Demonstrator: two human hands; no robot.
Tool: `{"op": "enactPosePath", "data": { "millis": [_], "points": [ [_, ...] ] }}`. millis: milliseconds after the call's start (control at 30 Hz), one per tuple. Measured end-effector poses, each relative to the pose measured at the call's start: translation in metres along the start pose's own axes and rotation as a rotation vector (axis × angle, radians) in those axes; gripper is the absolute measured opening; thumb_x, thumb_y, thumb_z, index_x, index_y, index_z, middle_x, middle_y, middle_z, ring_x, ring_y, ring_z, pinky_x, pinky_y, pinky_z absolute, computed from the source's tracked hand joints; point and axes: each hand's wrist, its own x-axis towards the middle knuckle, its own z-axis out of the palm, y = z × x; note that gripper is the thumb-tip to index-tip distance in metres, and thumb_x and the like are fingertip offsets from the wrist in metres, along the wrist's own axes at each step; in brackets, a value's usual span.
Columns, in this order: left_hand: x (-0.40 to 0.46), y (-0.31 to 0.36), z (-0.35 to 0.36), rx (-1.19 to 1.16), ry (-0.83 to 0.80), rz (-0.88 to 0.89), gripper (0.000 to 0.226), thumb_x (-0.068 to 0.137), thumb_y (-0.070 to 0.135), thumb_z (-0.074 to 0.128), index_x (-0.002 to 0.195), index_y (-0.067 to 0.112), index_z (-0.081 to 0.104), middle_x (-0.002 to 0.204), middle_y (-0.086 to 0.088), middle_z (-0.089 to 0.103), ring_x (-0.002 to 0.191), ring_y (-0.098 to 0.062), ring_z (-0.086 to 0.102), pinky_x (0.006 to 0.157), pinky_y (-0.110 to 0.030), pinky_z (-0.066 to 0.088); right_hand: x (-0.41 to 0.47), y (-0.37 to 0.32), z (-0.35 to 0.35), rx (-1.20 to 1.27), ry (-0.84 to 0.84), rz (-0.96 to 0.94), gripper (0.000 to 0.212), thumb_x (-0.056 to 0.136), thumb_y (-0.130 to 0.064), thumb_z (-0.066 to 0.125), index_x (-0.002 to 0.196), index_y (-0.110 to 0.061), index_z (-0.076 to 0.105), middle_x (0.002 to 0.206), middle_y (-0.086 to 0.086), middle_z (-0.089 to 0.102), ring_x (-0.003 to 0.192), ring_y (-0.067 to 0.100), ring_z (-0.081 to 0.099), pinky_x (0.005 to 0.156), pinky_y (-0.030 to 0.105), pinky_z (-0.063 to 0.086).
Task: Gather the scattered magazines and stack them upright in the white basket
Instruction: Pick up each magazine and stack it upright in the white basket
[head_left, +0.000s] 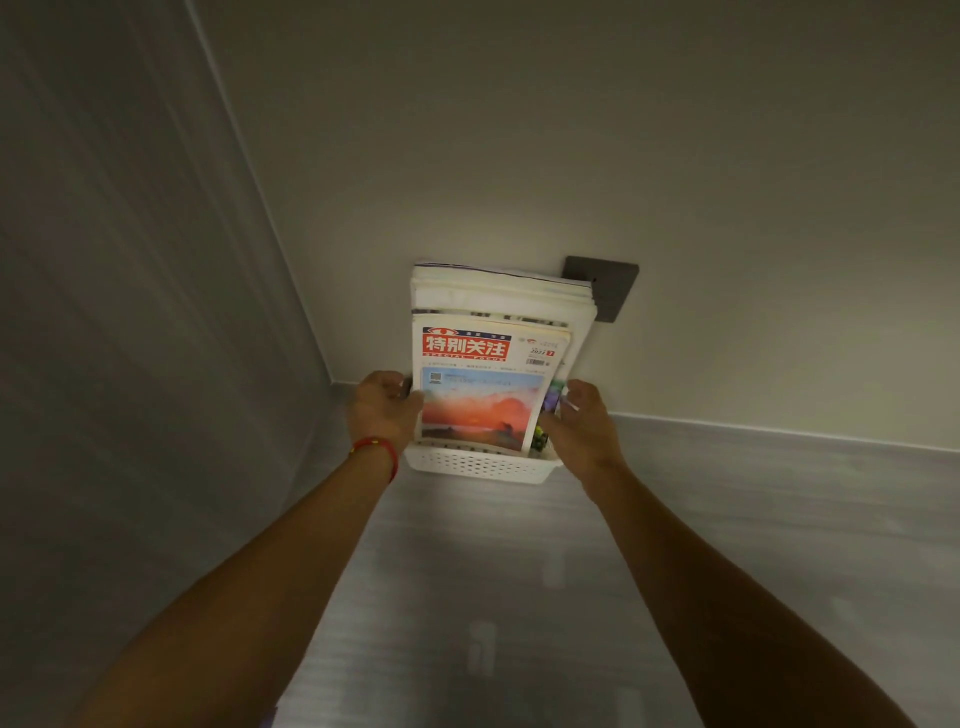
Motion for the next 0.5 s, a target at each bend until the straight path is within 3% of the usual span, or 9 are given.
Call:
{"op": "enactPosePath", "data": {
  "millis": [100, 200, 300, 400, 500],
  "points": [
    [0.004, -0.009, -0.003, 0.080, -0.134, 0.019, 0.063, 0.077, 0.018, 0.082, 0.132, 0.015, 0.052, 0.138, -0.012, 0.057, 0.128, -0.033, 0.053, 0.107, -0.046, 0.047, 0.001, 0.006, -0.012, -0.081, 0.010, 0.014, 0.065, 0.089, -0.018, 0.069, 0.144, -0.015, 0.034, 0.148, 0.011, 0.045, 0.122, 0.027, 0.052, 0.088, 0.034, 0.051],
    [0.015, -0.015, -0.006, 0.069, -0.257, -0.026, 0.094, 0.070, 0.014, 0.086, 0.148, 0.025, 0.034, 0.146, -0.005, 0.049, 0.137, -0.029, 0.043, 0.112, -0.051, 0.040, 0.010, 0.012, -0.013, -0.078, -0.057, 0.071, 0.083, 0.085, -0.021, 0.074, 0.152, -0.019, 0.025, 0.155, 0.010, 0.035, 0.138, 0.034, 0.040, 0.108, 0.046, 0.039],
    [0.023, -0.014, -0.001, -0.037, -0.361, -0.034, 0.083, 0.072, 0.003, 0.083, 0.141, 0.025, 0.042, 0.132, 0.002, 0.053, 0.127, -0.022, 0.050, 0.107, -0.048, 0.046, 0.025, 0.012, -0.005, -0.016, -0.137, 0.026, 0.071, 0.082, -0.012, 0.076, 0.141, -0.016, 0.037, 0.147, 0.009, 0.047, 0.134, 0.031, 0.047, 0.104, 0.044, 0.042],
    [0.032, -0.009, 0.015, -0.083, -0.513, 0.019, 0.069, 0.070, -0.002, 0.082, 0.127, 0.025, 0.055, 0.122, 0.005, 0.065, 0.117, -0.022, 0.060, 0.088, -0.036, 0.055, 0.047, 0.016, 0.005, 0.081, -0.148, -0.022, 0.053, 0.076, -0.001, 0.079, 0.116, -0.023, 0.053, 0.127, 0.003, 0.065, 0.118, 0.023, 0.062, 0.094, 0.039, 0.051],
    [0.043, -0.008, 0.023, -0.141, -0.529, -0.013, 0.067, 0.070, -0.011, 0.078, 0.126, 0.022, 0.058, 0.114, 0.004, 0.068, 0.112, -0.022, 0.063, 0.068, -0.021, 0.059, 0.067, 0.022, 0.015, 0.205, -0.136, 0.011, 0.057, 0.070, -0.002, 0.084, 0.118, -0.021, 0.060, 0.118, 0.000, 0.070, 0.106, 0.018, 0.067, 0.089, 0.040, 0.055]
  ]
}}
